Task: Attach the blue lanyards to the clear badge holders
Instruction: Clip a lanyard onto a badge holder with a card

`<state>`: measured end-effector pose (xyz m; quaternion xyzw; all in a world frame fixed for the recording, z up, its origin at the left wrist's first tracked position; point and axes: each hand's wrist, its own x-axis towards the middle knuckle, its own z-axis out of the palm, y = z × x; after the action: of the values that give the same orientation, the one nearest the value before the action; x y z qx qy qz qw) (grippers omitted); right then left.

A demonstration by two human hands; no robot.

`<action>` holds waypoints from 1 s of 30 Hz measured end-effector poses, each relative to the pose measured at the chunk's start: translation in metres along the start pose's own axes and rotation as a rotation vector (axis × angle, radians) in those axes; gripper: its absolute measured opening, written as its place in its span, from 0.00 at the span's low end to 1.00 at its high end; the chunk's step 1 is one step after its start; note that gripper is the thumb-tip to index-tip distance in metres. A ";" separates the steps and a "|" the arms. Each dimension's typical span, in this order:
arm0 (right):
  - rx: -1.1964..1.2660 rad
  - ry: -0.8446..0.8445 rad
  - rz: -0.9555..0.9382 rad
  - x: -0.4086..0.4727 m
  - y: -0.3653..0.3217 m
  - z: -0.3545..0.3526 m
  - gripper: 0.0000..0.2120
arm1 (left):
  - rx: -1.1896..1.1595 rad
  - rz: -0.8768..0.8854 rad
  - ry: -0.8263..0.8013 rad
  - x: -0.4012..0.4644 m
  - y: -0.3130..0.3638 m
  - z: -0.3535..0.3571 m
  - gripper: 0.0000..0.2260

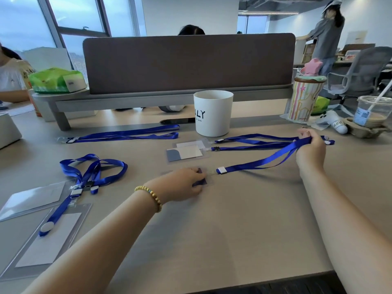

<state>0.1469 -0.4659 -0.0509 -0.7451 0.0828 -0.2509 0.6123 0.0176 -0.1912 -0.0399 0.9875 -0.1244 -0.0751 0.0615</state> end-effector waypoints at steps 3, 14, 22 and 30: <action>-0.198 0.020 -0.124 0.007 0.003 -0.007 0.26 | -0.119 -0.074 0.131 0.010 -0.006 0.010 0.18; -1.188 -0.158 0.110 0.033 0.038 -0.014 0.25 | 0.205 -0.304 0.089 0.044 -0.029 0.017 0.22; -0.982 -0.664 -0.202 0.001 0.011 0.027 0.25 | 0.095 -0.177 0.158 0.059 -0.028 0.018 0.21; -1.206 -0.695 -0.076 0.005 0.025 0.035 0.28 | 0.023 -0.145 0.179 0.057 -0.033 0.017 0.19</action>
<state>0.1724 -0.4435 -0.0776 -0.9946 -0.0191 0.0705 0.0732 0.0767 -0.1761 -0.0687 0.9973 -0.0473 0.0103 0.0554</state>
